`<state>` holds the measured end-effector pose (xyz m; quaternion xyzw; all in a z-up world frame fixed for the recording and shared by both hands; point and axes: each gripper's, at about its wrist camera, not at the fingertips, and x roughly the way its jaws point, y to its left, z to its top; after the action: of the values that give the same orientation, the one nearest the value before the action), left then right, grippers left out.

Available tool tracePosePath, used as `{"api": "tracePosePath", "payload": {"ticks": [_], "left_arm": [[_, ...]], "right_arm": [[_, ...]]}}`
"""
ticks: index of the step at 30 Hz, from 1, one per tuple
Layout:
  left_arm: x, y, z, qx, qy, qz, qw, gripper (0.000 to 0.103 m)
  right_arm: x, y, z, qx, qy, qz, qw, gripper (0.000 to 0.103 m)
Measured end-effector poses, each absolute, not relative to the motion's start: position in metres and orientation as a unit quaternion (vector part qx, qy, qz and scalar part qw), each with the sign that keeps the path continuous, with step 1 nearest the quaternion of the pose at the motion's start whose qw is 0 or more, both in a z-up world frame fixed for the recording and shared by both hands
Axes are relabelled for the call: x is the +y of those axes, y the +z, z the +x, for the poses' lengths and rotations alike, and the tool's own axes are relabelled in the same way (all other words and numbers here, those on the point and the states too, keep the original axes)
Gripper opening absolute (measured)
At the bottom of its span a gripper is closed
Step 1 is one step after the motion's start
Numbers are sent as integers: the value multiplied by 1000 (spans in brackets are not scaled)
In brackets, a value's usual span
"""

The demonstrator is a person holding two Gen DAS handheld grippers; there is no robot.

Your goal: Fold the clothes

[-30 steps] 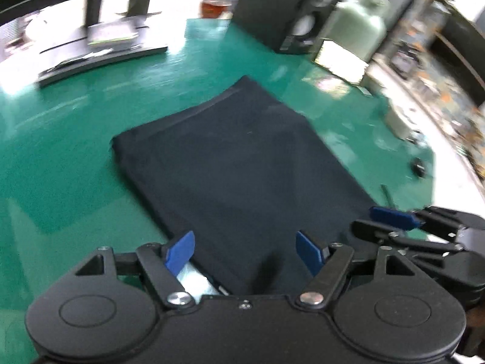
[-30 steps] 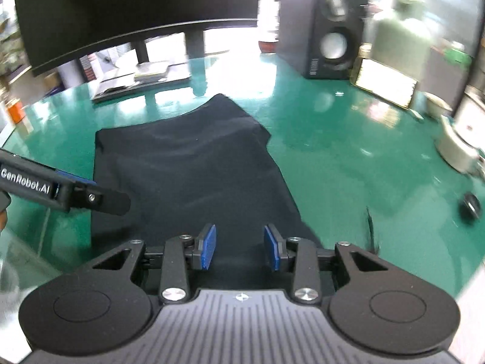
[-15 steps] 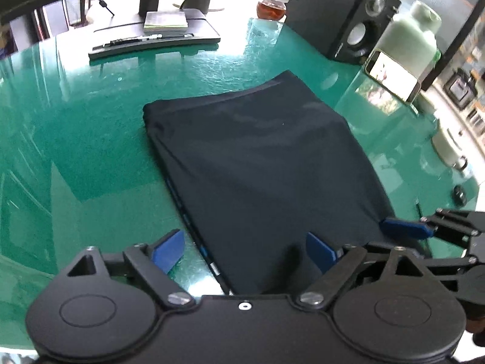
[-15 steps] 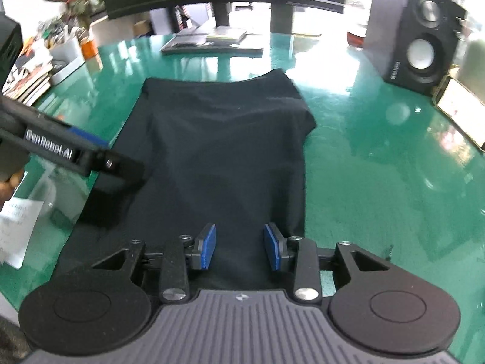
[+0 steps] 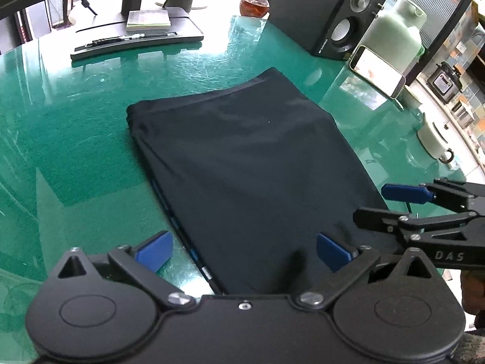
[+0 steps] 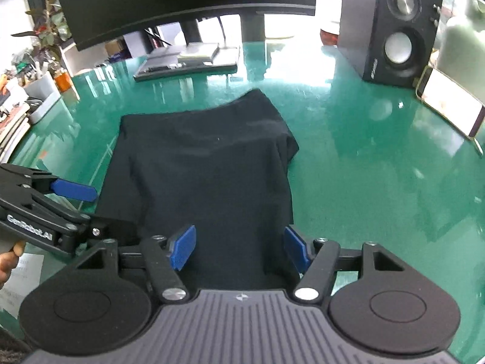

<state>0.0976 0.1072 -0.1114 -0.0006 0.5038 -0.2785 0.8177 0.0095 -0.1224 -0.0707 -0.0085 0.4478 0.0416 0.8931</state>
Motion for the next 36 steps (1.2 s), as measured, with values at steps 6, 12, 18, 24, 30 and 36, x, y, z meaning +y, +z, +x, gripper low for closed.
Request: {"api": "tracePosePath", "payload": {"ticks": [6,12,18,24,30,36], "left_arm": [[104,-112,97,503,-278,10,818,102],[103,-112,97,504,-279,17,817,102],[102,-112,96,503,-280,22,817,102],[103,-113,96,502,-282,23,817,102],[102,-112,95,501,-283,28,817,102],[100,-112,93,499,-282,35,819,102]], "right_arm": [[-124,-77,8,455,28,-1,890,78],[-125,-79,5,458,22,6,889,81],[-124,-78,5,457,21,3,889,81],[-123,-79,7,459,19,2,888,82],[-123,-79,9,461,19,2,887,83],[-123,-80,9,461,20,4,887,83]]}}
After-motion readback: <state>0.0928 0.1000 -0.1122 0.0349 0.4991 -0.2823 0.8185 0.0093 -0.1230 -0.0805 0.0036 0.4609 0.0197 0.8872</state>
